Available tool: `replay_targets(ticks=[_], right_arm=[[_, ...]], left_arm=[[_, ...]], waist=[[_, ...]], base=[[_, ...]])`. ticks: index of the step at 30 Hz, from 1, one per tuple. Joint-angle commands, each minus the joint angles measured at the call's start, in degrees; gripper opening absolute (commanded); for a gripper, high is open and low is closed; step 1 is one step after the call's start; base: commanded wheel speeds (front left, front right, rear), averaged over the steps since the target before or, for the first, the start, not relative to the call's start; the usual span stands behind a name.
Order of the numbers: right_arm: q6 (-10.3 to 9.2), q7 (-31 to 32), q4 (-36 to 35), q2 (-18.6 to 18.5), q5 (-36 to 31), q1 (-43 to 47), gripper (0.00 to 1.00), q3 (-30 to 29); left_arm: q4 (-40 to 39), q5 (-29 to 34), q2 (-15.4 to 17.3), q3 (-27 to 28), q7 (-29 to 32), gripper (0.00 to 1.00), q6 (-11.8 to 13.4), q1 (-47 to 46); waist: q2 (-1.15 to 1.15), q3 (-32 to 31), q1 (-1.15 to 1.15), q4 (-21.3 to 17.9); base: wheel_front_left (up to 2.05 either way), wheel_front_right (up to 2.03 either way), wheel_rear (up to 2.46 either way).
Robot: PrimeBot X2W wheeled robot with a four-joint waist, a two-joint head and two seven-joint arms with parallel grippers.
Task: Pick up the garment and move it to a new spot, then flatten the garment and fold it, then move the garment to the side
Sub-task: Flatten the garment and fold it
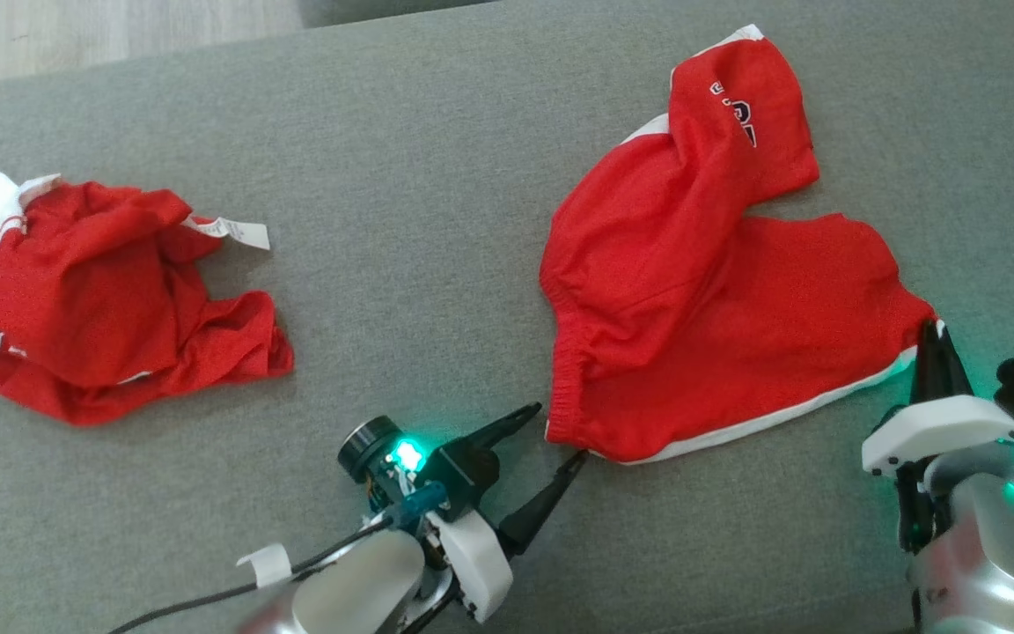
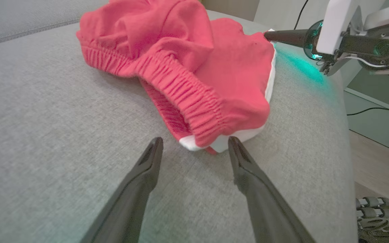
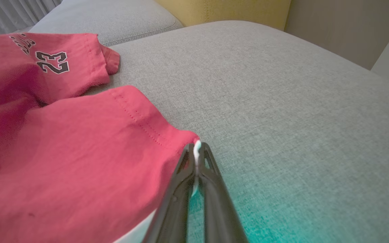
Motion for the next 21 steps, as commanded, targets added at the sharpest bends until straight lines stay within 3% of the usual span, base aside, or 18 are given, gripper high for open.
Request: replay_targets(ticks=[1,7,8,9,10,21], right_arm=[[-0.04,-0.7,-1.6,-0.3,0.2,-1.6,0.0,1.7],[-0.04,-0.7,-1.7,-0.3,0.8,-1.7,0.0,2.1],[-0.04,-0.7,-1.7,-0.3,0.8,-1.7,0.0,2.1],[-0.04,-0.7,-1.7,-0.3,0.9,-1.6,0.0,2.1],[-0.04,-0.7,-1.7,-0.3,0.9,-1.6,0.0,2.1],[-0.04,-0.8,-5.0,-0.3,2.5,-1.5,0.0,4.5]], left_arm=[[-0.8,-0.5,-0.2,0.7,-0.4,1.0,0.1,-2.3],[-0.7,-1.9,-0.2,-0.7,-0.6,1.0,0.1,-3.4],[-1.0,-2.1,-0.2,-1.0,-0.6,0.47,0.1,-3.6],[-1.2,-2.4,-0.1,-1.2,-0.6,0.11,0.1,-3.7],[-1.5,-2.6,0.1,-1.3,-0.6,0.0,0.1,-3.8],[-6.6,-1.6,3.7,3.0,-0.7,0.0,0.7,-2.5]], waist=[[0.0,0.1,0.0,-0.2],[0.0,0.3,0.0,-0.5],[0.0,0.4,0.0,-0.5],[0.0,0.4,0.0,-0.5],[0.0,0.4,0.0,-0.4],[0.0,-1.6,0.0,1.3]], base=[[0.0,0.0,0.0],[0.0,0.0,0.0],[0.0,0.0,0.0],[0.0,0.0,0.0],[0.0,0.0,0.0],[0.0,0.0,0.0]])
